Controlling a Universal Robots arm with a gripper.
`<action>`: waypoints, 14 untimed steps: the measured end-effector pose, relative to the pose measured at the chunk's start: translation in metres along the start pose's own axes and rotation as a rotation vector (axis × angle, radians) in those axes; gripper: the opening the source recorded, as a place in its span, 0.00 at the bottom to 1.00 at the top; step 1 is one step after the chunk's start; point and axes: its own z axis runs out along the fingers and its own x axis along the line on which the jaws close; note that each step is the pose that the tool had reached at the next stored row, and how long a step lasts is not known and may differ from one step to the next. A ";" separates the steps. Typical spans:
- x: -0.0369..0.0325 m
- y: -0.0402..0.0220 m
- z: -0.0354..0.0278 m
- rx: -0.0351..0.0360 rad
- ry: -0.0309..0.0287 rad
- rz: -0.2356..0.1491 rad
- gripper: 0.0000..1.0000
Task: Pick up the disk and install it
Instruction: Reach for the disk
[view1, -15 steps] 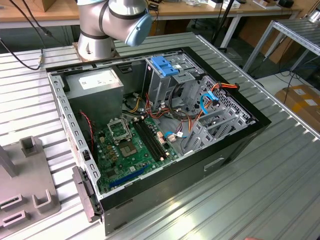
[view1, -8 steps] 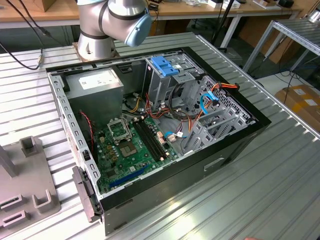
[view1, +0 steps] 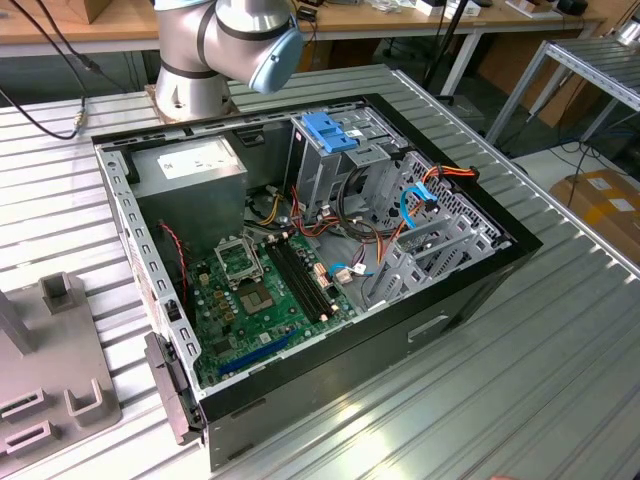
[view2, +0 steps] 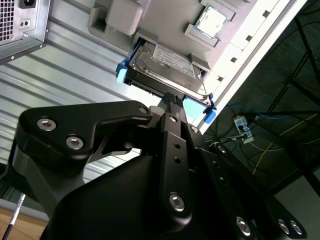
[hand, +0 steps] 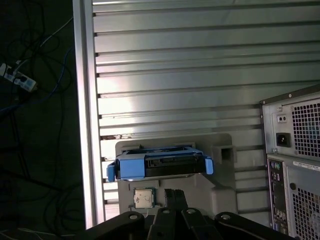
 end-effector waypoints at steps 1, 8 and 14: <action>0.0000 0.0000 0.0000 0.0001 0.0000 0.000 0.11; 0.0047 -0.0001 0.0001 0.0000 -0.0001 0.000 0.11; 0.0170 0.0015 0.0001 0.0004 0.0000 0.000 0.11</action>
